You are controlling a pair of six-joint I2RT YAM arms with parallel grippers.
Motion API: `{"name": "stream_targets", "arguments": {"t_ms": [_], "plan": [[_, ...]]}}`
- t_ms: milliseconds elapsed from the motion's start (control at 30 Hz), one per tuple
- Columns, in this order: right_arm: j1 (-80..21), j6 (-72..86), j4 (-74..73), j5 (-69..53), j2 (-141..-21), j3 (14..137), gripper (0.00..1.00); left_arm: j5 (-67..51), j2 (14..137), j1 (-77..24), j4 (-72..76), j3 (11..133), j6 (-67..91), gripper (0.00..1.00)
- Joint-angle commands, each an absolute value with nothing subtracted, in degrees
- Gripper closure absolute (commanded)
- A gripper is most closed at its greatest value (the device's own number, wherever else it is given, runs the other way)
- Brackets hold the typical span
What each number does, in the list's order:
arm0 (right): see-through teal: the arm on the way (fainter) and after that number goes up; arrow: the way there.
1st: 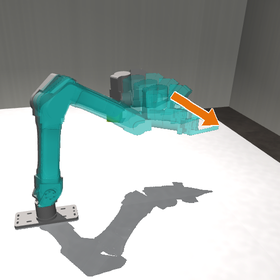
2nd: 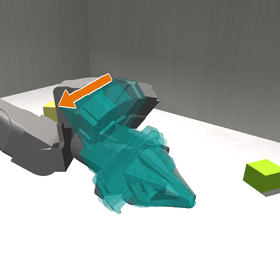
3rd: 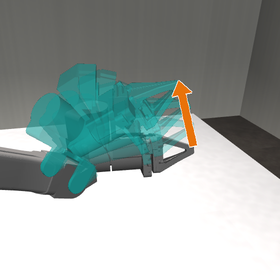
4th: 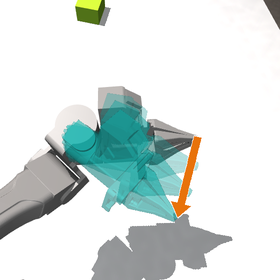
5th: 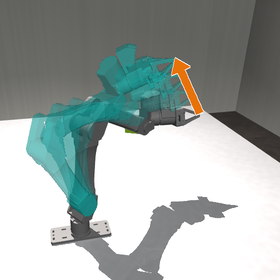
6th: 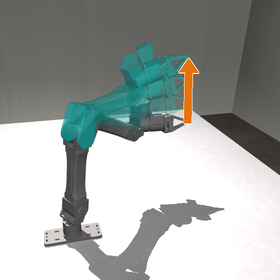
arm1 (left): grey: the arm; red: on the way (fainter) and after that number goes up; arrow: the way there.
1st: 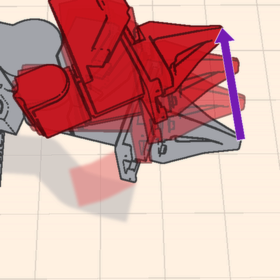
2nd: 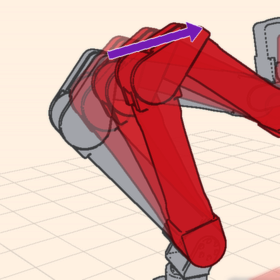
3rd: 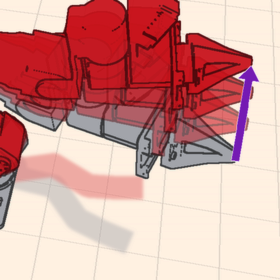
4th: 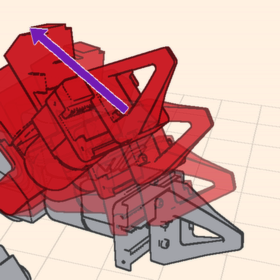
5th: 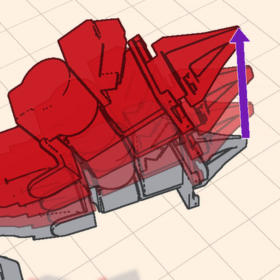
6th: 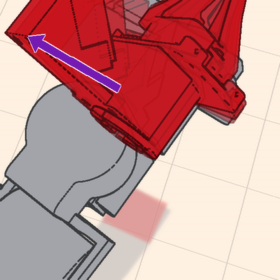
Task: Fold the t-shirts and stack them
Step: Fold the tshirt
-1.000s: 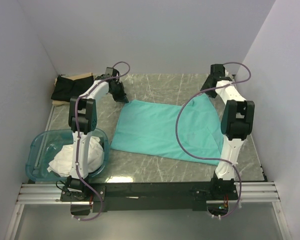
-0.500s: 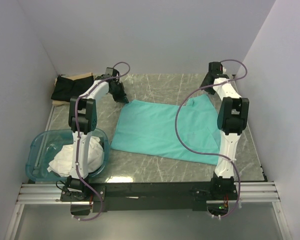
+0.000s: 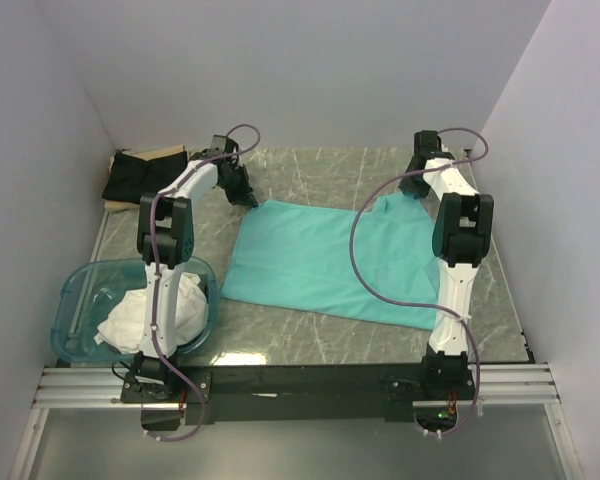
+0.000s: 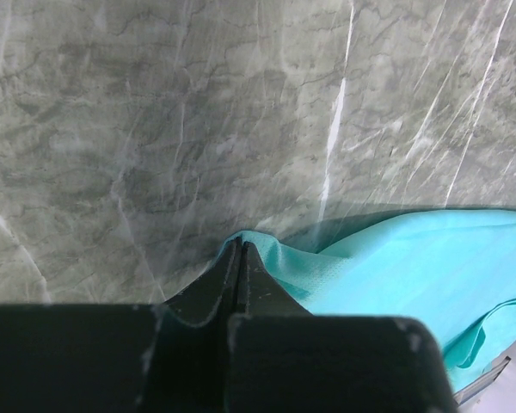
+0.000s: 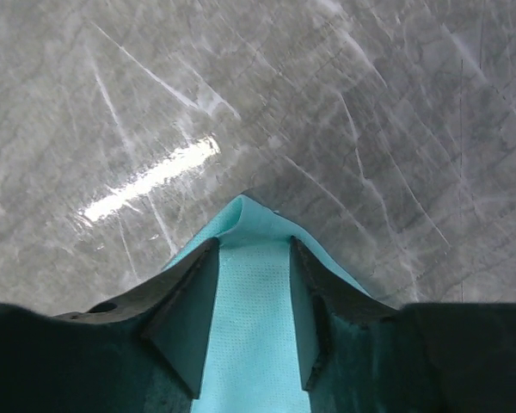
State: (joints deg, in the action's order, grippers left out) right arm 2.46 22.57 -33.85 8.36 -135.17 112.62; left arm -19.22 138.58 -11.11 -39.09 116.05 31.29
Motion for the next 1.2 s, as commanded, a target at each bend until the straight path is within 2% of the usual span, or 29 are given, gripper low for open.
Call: {"name": "stream_targets", "arguments": {"t_ms": [0, 67, 200, 567, 767, 900, 1167], "plan": [[3.1, 21.7, -35.0, 9.4, -135.9, 115.1, 0.55, -18.9, 139.8, -11.2, -41.6, 117.1, 31.1, 1.00], [3.1, 21.7, -35.0, 9.5, -136.1, 115.1, 0.57, -18.9, 139.7, -11.2, -41.5, 117.1, 31.2, 1.00], [3.1, 21.4, -35.1, 9.9, -136.5, 115.1, 0.67, -18.6, 139.7, -11.1, -41.5, 117.1, 31.1, 1.00], [3.5, 20.6, -36.4, 12.0, -136.8, 117.9, 0.81, -18.8, 139.7, -11.0, -41.2, 117.3, 30.4, 1.00], [4.1, 21.0, -35.1, 10.2, -135.6, 117.4, 0.77, -19.0, 139.7, -11.0, -41.3, 117.1, 30.5, 1.00], [4.6, 20.4, -34.5, 7.0, -136.1, 118.8, 0.69, -18.9, 139.8, -11.0, -41.5, 117.0, 30.4, 1.00], [4.7, 19.2, -35.5, 3.5, -138.3, 120.2, 0.67, -18.8, 140.0, -11.0, -41.6, 117.1, 30.6, 1.00]]}}
